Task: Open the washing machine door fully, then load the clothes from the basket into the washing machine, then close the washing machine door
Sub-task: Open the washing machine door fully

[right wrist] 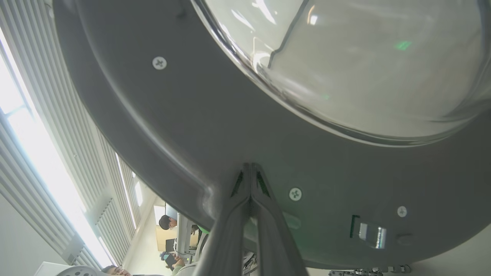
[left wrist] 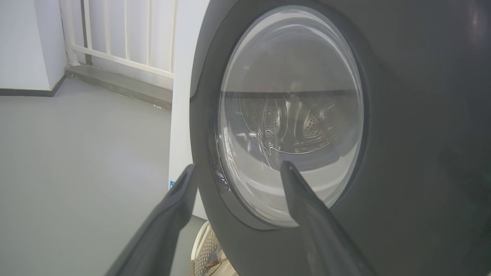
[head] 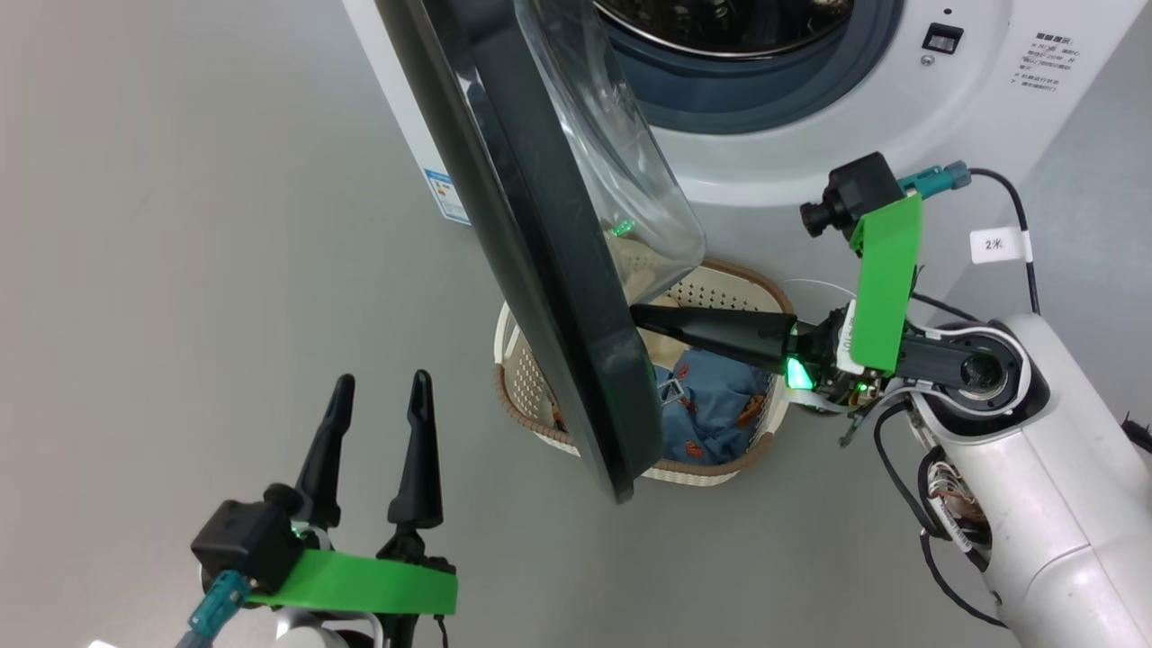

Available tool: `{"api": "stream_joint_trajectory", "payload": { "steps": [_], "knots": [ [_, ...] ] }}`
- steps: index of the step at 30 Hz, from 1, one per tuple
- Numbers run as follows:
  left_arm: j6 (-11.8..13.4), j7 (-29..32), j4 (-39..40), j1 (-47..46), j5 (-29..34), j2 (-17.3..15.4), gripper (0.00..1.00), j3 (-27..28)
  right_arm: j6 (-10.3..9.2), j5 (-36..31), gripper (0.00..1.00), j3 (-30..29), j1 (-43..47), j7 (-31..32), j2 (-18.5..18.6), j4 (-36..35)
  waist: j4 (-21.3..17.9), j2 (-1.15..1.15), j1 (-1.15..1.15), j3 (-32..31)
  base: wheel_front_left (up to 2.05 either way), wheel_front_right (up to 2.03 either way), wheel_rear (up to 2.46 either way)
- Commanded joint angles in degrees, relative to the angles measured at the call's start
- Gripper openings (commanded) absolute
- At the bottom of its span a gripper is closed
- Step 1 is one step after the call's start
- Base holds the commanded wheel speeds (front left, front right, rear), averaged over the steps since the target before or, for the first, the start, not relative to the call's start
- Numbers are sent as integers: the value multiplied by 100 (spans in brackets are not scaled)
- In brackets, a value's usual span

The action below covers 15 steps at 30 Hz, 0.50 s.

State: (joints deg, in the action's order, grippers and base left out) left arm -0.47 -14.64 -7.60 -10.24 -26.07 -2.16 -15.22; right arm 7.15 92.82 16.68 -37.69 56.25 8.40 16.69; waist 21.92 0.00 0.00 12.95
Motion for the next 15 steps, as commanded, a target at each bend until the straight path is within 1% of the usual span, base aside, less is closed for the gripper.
{"api": "stream_joint_trajectory", "payload": {
  "steps": [1, 5, 9, 11, 12, 13, 14, 15],
  "knots": [
    [-8, -36, 99, -17, 73, -72, 100, 172, 34, 19, 0, 82, 137, 47, -180, -198, 2, 0, 0, -27, 0, 0, 0],
    [-26, -36, 71, -23, 125, -72, 100, 171, 34, -13, 0, 8, 189, -20, -200, -195, -36, 0, 0, -84, 0, 0, 0],
    [-59, -36, 11, -2, 167, -72, 100, 223, 34, -86, 0, -129, 283, -162, -184, -209, -172, 0, 0, -185, 0, 0, 0],
    [-88, -36, -12, -5, 167, -72, 100, 252, 34, -128, 36, -203, 337, -252, -160, -220, -244, 0, 0, -214, 0, 0, 0],
    [-100, -36, -26, -9, 171, -72, 100, 271, 34, -140, 46, -240, 368, -288, -147, -231, -280, 0, 0, -228, 0, 0, 0],
    [-113, -36, -43, -14, 181, -72, 100, 293, 34, -155, 50, -279, 402, -329, -130, -247, -320, 0, 0, -247, 0, 0, 0],
    [-128, -36, -59, -20, 184, -72, 100, 319, 34, -183, 72, -327, 440, -396, -113, -262, -362, 0, 0, -263, 0, 0, 0],
    [-144, -36, -78, -25, 187, -72, 100, 346, 34, -216, 100, -381, 480, -483, -97, -266, -403, 0, 0, -283, 0, 0, 0]
  ]
}}
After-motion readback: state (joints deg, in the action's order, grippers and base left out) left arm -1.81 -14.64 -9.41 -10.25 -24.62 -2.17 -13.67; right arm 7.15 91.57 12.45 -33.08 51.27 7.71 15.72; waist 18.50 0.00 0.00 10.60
